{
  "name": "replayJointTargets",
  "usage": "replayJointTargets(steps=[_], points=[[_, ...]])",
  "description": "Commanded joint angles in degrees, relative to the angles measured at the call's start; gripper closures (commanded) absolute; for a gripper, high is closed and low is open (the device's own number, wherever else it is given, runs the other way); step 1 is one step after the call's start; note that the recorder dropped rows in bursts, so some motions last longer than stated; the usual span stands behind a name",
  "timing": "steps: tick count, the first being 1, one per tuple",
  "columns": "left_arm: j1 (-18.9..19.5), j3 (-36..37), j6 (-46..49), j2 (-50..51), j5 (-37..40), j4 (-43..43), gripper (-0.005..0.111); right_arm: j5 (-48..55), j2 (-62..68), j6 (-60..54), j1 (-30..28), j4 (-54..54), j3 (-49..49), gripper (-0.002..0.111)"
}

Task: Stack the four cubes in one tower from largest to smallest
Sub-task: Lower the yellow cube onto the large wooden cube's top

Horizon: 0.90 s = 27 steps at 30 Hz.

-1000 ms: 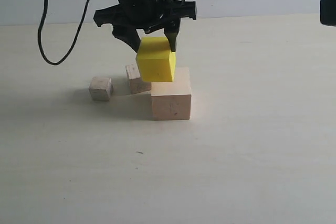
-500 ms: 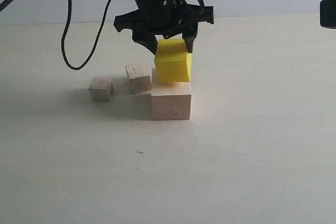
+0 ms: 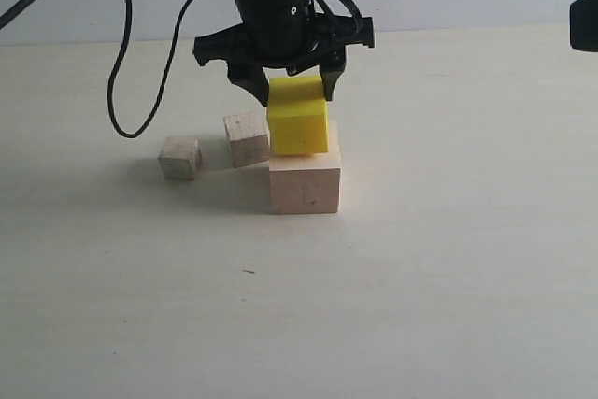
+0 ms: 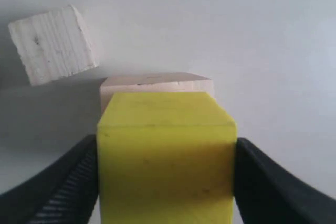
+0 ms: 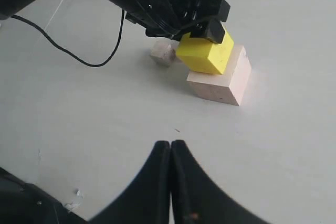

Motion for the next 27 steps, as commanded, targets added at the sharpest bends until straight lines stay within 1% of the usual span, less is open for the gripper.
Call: replayJointTargets(steps=[1,9,27], points=[[-0.4,-0.4,-1.0,-0.4,0.3,-1.6,0.107,-0.2,-0.2,-0.7,-0.1,-0.2,0.3,0.108],[-0.4,-0.4,-1.7,-0.4,-1.0,-1.6,0.107,-0.1,-0.2,-0.7,-0.1,-0.2,0.3,0.108],[-0.4,-0.4,-2.8,-0.3,-0.2,-1.4,0.107,-0.1,-0.2,-0.7,-0.1,-0.2,0.3,0.108]])
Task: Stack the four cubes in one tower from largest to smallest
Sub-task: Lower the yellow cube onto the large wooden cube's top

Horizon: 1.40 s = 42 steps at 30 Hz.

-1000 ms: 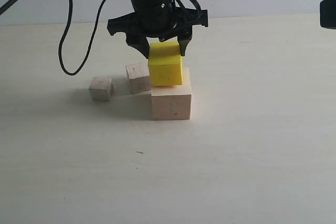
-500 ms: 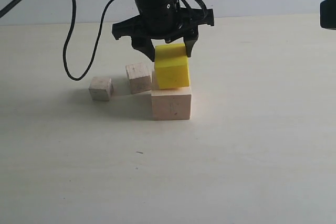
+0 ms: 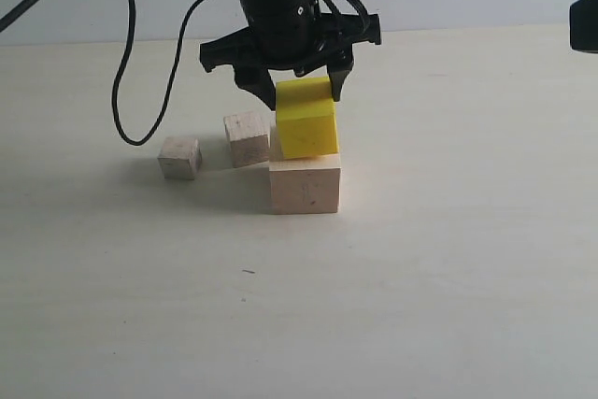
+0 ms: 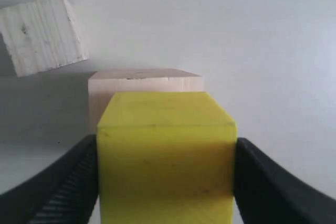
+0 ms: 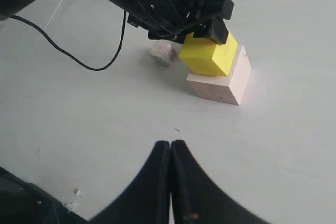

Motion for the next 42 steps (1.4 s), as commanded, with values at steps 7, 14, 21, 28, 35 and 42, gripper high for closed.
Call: replayJointTargets(steps=[7,14,21,28,35,42], points=[[-0.2,-0.4,-0.5,-0.3,0.4,0.6,0.107,-0.2,-0.2,-0.7,-0.1,-0.2,0.3,0.108],[-0.2,-0.4,-0.9,-0.3,0.4,0.6,0.107,-0.2,-0.2,-0.7,-0.1,-0.2,0.3,0.108],[-0.2,-0.4,-1.8,-0.3,0.4,0.7,0.107,-0.2,-0.2,-0.7,-0.1,-0.2,0.3,0.108],[-0.2,-0.4,-1.9,0.0,0.4,1.0,0.107,-0.2,-0.2,-0.7,-0.1,-0.2,0.3,0.108],[-0.2,-0.4,-1.8,1.7,1.5,0.9,0.107,-0.2,-0.2,-0.7,-0.1,-0.2,0.3,0.108],[-0.2,-0.4,-1.8,1.8,1.2,0.9,0.107,-0.2,-0.2,-0.7,-0.1,-0.3,0.3,0.108]])
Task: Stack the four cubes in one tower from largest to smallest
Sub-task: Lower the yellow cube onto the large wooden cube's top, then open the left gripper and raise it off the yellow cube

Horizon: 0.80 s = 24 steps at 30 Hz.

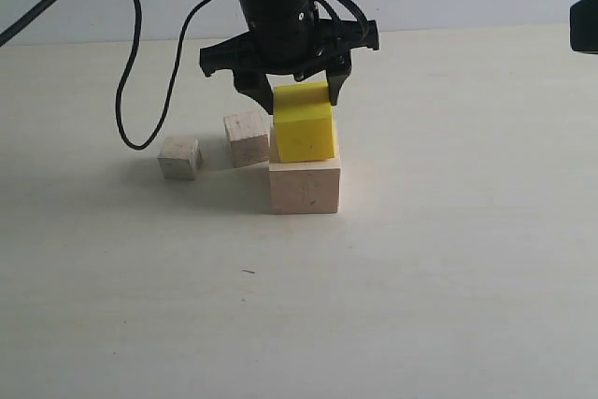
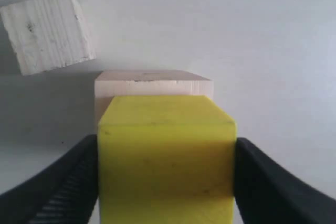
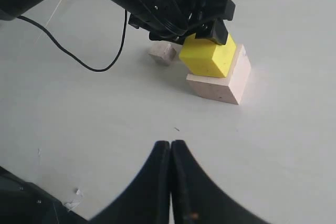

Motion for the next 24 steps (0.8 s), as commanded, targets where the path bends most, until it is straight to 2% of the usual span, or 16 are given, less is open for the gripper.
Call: replayJointTargets(steps=[1,8,10,12,20,22,24], points=[[-0.2,0.0,-0.3,0.7,0.7,0.1,0.107,-0.3,-0.2,-0.7,-0.1,-0.3,0.3,0.108],[-0.2,0.0,-0.3,0.7,0.7,0.1,0.107,-0.3,-0.2,-0.7,-0.1,-0.3,0.3,0.108],[-0.2,0.0,-0.3,0.7,0.7,0.1,0.103,-0.3,-0.2,-0.7,-0.1,-0.3,0.3,0.108],[-0.2,0.0,-0.2,0.7,0.6,0.1,0.093,-0.3,-0.2,-0.9,-0.1,-0.3,0.3,0.108],[-0.2,0.0,-0.2,0.7,0.5,-0.1,0.027,-0.2,-0.2,-1.2,-0.1,-0.3,0.3,0.108],[-0.2,0.0,-0.2,0.7,0.5,-0.1,0.017,-0.2,-0.2,-1.2,-0.1,-0.3,0.3,0.108],[-0.2,0.0,-0.1,0.7,0.4,-0.1,0.013,-0.2,-0.2,-1.2,-0.1,-0.3,0.3,0.108]])
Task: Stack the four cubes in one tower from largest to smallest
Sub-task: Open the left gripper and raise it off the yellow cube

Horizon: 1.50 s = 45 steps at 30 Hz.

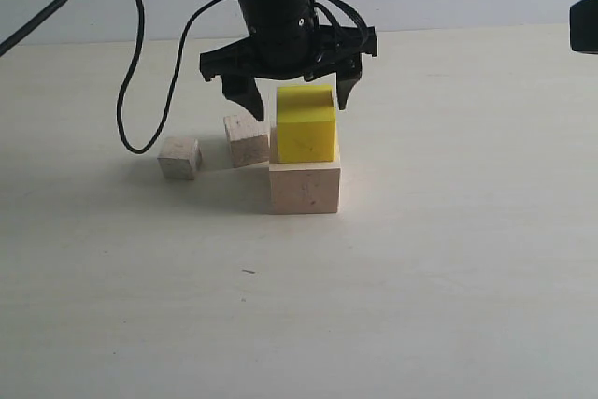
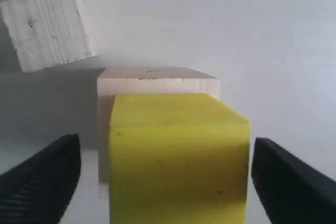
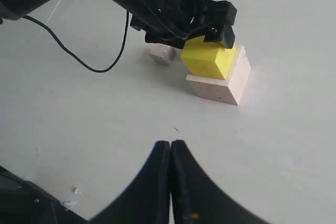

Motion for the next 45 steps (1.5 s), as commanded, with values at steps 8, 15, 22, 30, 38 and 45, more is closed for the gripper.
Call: replayJointTargets(steps=[8,15,22,30,38,45], points=[[-0.2,0.0,1.2,0.1,0.0,-1.8,0.014,-0.2,-0.2,-0.5,-0.1,-0.3,0.3,0.108],[-0.2,0.0,2.8,-0.2,-0.1,-3.6,0.014,-0.2,-0.2,-0.5,-0.1,-0.3,0.3,0.108],[-0.2,0.0,3.8,-0.2,0.2,-3.6,0.014,0.6,-0.2,-0.5,-0.1,-0.2,0.3,0.108],[-0.2,0.0,4.7,-2.1,0.5,-3.4,0.014,1.0,-0.2,-0.5,-0.1,-0.2,0.3,0.108],[-0.2,0.0,6.2,-5.7,1.0,-2.6,0.014,1.0,-0.2,-0.5,-0.1,-0.2,0.3,0.108],[0.0,0.0,15.7,-8.2,1.8,-2.3,0.014,1.0,-0.2,-0.5,-0.1,-0.2,0.3,0.108]])
